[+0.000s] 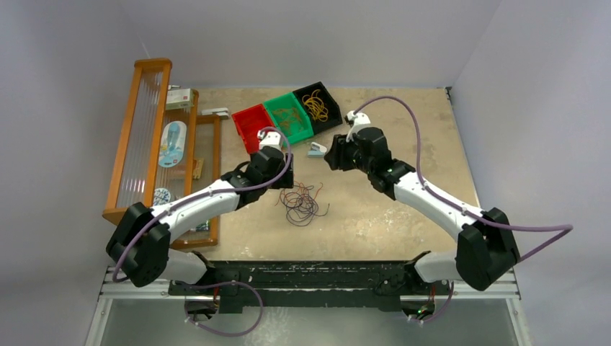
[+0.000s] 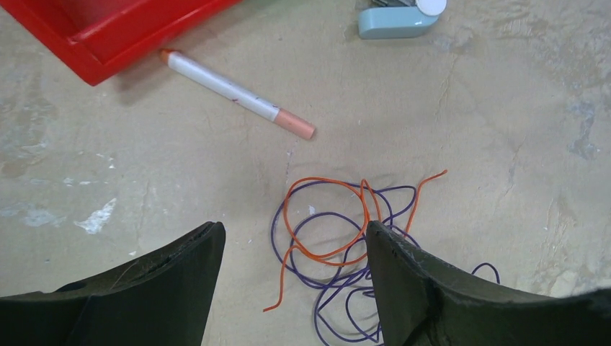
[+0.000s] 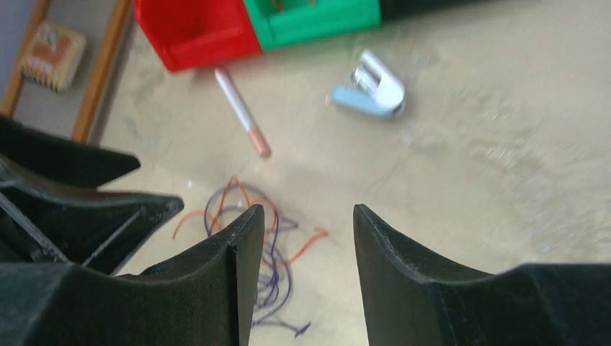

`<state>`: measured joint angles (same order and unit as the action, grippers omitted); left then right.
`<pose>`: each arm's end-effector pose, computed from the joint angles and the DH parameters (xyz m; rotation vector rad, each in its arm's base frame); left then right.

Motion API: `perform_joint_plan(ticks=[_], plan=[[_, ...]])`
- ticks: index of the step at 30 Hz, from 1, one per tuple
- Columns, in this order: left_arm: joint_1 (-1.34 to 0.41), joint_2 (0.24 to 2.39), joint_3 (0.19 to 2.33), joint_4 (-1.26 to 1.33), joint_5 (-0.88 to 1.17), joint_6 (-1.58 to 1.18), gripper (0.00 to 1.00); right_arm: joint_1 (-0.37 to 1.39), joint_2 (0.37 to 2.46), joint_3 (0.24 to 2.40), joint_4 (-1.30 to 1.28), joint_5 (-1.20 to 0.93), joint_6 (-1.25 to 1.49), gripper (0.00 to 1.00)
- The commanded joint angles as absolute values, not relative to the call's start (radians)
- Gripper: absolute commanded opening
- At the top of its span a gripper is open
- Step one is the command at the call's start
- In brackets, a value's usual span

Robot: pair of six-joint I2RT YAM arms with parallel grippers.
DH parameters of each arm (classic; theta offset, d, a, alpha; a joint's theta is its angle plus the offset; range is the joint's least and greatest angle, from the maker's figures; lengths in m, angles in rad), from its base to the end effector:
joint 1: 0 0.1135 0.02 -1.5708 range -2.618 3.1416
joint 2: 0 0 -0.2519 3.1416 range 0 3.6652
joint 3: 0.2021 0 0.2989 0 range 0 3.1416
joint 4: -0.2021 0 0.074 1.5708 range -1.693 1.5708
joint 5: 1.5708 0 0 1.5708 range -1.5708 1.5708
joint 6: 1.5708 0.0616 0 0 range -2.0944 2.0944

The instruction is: Untangle the cables

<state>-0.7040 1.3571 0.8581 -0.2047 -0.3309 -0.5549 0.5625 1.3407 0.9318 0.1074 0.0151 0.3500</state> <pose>0.2822 -0.2134 0.1866 -0.0058 2.2472 -0.3082 0.3258 0.2043 0.2571 -0.1928 1.9086 0.6093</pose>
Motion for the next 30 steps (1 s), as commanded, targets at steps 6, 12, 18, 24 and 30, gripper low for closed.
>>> perform_joint_plan(ticks=[6,12,18,24,30], plan=[[-0.738,1.456,0.862,-0.079,-0.233,-0.52,0.7,0.562,1.446,0.872,0.039,-0.131,0.416,0.55],[-0.776,1.485,0.853,-0.061,-0.247,-0.519,0.7,0.564,1.528,0.841,0.146,-0.205,0.414,0.56],[-0.794,1.508,0.847,-0.048,-0.25,-0.521,0.7,0.564,1.615,0.839,0.207,-0.211,0.413,0.55],[-0.799,1.526,0.848,-0.044,-0.255,-0.518,0.7,0.564,1.663,0.845,0.245,-0.153,0.422,0.52],[-0.801,1.531,0.848,-0.047,-0.266,-0.516,0.7,0.566,1.716,0.846,0.282,-0.174,0.427,0.44]])
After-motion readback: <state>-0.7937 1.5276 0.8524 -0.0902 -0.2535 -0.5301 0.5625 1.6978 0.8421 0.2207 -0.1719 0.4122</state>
